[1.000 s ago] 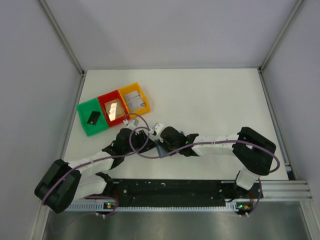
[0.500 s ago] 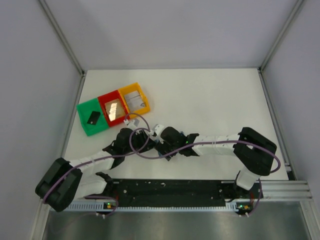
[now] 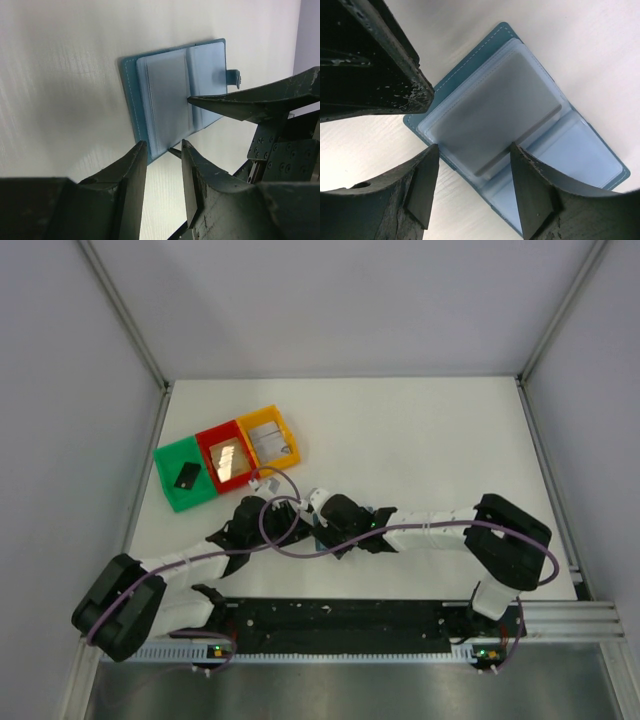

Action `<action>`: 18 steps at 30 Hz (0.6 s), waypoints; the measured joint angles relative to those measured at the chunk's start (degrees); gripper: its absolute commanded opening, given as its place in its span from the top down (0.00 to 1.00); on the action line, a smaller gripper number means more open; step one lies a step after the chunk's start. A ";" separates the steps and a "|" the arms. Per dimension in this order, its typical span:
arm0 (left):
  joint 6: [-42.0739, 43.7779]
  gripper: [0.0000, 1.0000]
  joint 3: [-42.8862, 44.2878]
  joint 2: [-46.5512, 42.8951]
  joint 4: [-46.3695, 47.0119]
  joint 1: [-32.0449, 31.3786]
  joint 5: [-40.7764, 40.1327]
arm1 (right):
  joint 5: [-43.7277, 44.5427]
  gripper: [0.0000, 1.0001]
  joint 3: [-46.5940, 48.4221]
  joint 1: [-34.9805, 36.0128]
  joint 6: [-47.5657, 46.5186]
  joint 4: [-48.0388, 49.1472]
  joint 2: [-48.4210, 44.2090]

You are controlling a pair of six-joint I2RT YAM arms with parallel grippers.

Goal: Take the credit cards out of the card holder
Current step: Remove the credit card from the card holder.

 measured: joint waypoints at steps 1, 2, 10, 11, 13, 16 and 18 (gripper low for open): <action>0.00 0.62 0.00 0.00 0.00 0.00 0.11 | 0.22 0.46 -0.02 0.00 0.00 0.09 0.11; 0.00 0.62 0.00 0.00 0.00 0.00 0.24 | 0.39 0.47 -0.04 0.00 0.00 0.15 0.17; -0.02 0.62 0.00 0.00 0.00 0.00 0.70 | 0.57 0.67 -0.44 0.02 -0.09 1.51 0.50; -0.02 0.62 0.00 0.00 0.02 0.00 0.70 | 0.50 0.72 -0.44 0.04 -0.15 1.66 0.50; -0.02 0.62 0.04 0.07 0.02 0.00 0.72 | 0.13 0.82 -0.46 0.04 -0.26 1.68 0.39; 0.00 0.62 0.44 0.52 0.09 0.00 0.70 | -0.37 0.92 -0.74 0.04 -0.31 1.70 -0.28; 0.02 0.62 0.79 0.79 0.11 0.00 0.70 | -0.76 1.00 -0.94 0.00 0.04 1.42 -0.79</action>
